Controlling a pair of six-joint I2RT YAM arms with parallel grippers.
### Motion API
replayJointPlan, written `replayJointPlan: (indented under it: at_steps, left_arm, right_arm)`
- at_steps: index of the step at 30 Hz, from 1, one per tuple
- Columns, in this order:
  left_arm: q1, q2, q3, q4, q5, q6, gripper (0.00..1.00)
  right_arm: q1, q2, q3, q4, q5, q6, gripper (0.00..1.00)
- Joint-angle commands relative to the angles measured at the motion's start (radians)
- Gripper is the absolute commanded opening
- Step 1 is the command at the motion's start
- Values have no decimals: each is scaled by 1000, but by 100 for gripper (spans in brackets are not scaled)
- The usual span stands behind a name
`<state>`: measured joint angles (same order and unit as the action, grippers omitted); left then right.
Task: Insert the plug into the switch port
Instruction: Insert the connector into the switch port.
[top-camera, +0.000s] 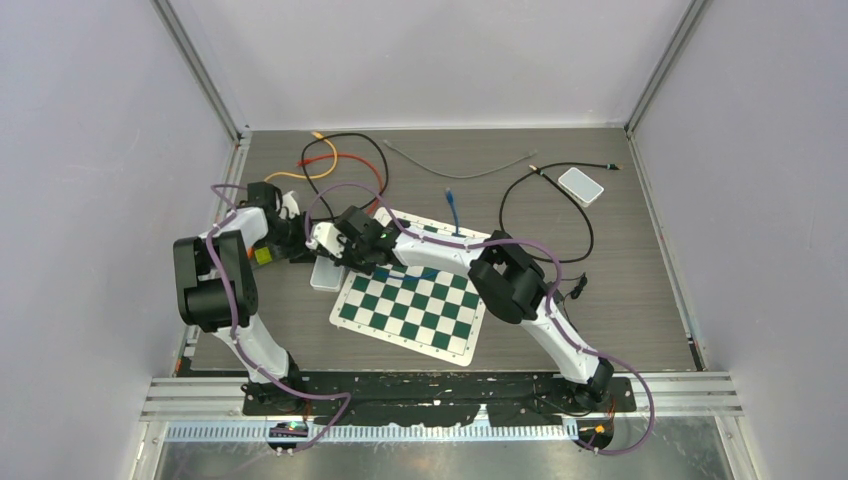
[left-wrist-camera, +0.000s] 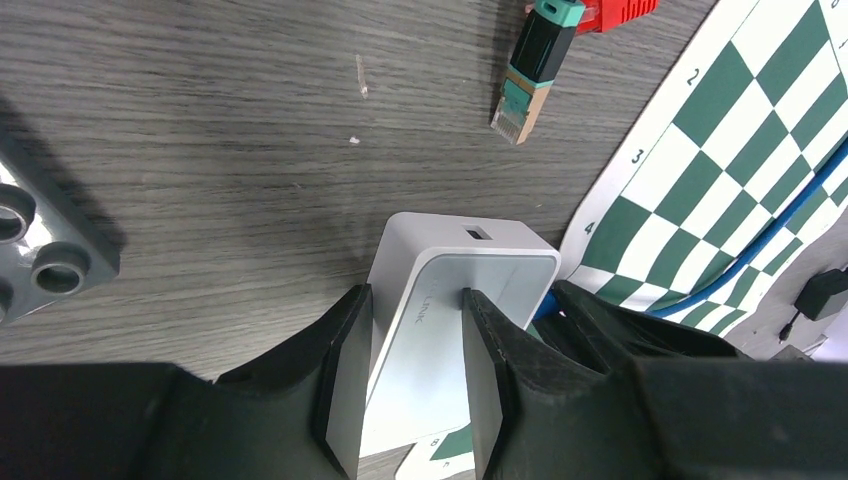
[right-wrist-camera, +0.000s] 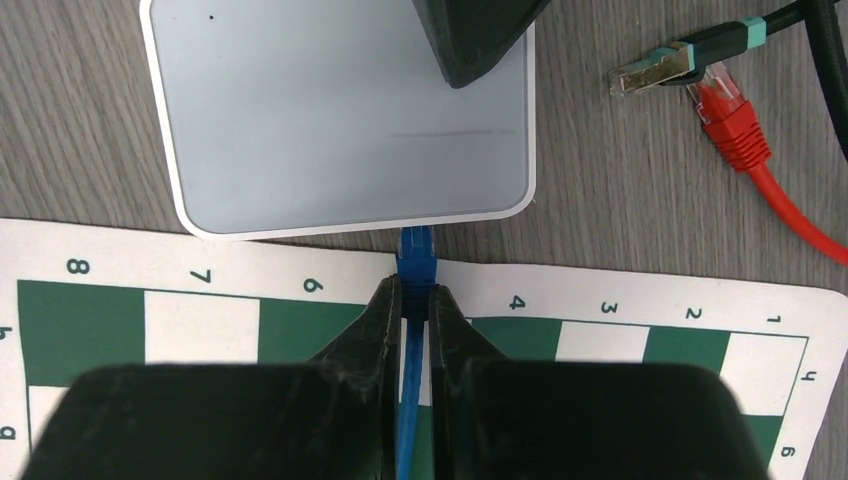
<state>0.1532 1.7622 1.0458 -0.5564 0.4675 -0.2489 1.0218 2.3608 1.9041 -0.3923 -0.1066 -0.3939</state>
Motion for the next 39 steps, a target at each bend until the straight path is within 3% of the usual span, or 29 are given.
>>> replayJointPlan:
  at_steps: [1, 7, 16, 21, 28, 35, 39]
  left_arm:
    - [-66, 3, -56, -141, 219, -29, 34]
    - [-66, -17, -42, -168, 229, 2, 34]
    - [-66, -45, -61, -159, 197, -12, 33]
    - [-43, -78, -34, -153, 59, -59, 39]
    - [13, -132, 27, -160, -24, -95, 49]
    - [23, -158, 54, -168, -113, -118, 57]
    - [23, -177, 63, -165, -131, -125, 59]
  right_arm:
    - [37, -14, 65, 409, -94, -39, 5]
    - [37, -3, 111, 376, -119, -106, 5]
    - [40, 19, 126, 431, -141, -72, 5]
    - [43, -14, 80, 434, -105, -65, 5]
    - [52, -24, 34, 418, -56, -41, 6]
    - [54, -87, -26, 368, 6, -56, 25]
    - [53, -194, -145, 384, 49, -35, 41]
